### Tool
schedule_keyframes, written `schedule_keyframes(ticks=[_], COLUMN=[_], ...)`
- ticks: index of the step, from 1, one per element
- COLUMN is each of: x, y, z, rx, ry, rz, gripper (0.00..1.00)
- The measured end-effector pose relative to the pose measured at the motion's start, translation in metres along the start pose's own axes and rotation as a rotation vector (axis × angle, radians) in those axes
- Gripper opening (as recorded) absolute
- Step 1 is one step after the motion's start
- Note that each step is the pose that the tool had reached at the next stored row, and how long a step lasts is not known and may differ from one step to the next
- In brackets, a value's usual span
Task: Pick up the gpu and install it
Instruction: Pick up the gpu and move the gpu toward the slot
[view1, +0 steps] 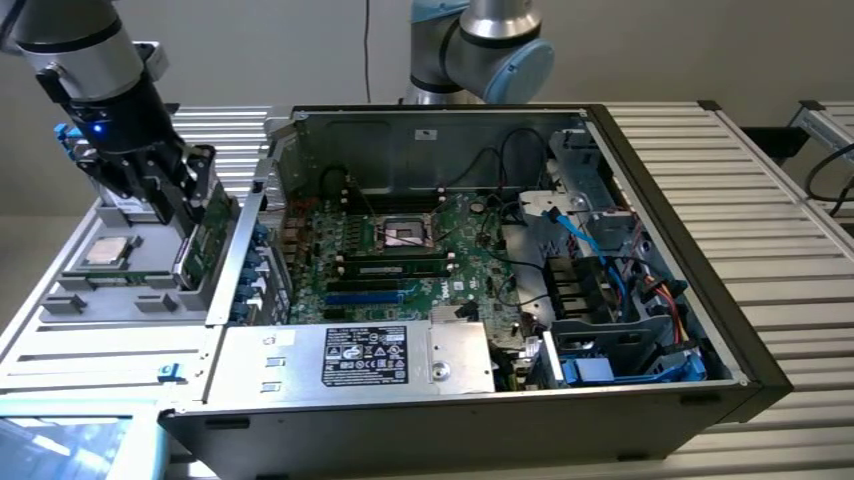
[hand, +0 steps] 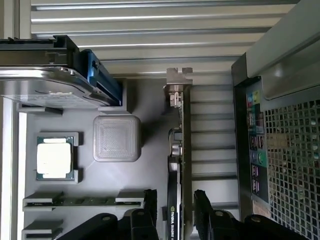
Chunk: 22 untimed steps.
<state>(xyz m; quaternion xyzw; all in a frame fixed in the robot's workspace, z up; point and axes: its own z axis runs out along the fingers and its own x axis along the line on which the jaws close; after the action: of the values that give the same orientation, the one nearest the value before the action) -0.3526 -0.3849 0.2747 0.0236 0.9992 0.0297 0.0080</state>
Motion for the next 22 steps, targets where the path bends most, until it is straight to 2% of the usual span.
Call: schedule_keyframes(ticks=[3,5,11,13,16,22], x=[-0.001,0.000,0.001,0.002,0.004,0.004], y=[0.0007,0.0007,0.0003,0.0001,-0.0005,-0.0024], z=[0.0055,0.0085,0.0149,0.0173,0.0217,0.0301], rx=[-0.0032,-0.0083,-0.0349,-0.0408,-0.0434,-0.0472], ry=[0.0001,0.0003,-0.0004,-0.0013,-0.0029,-0.0148], rz=[0.000,0.000,0.001,0.001,0.001,0.000], gripper=[0.44,0.44,0.44,0.44,0.44,0.44])
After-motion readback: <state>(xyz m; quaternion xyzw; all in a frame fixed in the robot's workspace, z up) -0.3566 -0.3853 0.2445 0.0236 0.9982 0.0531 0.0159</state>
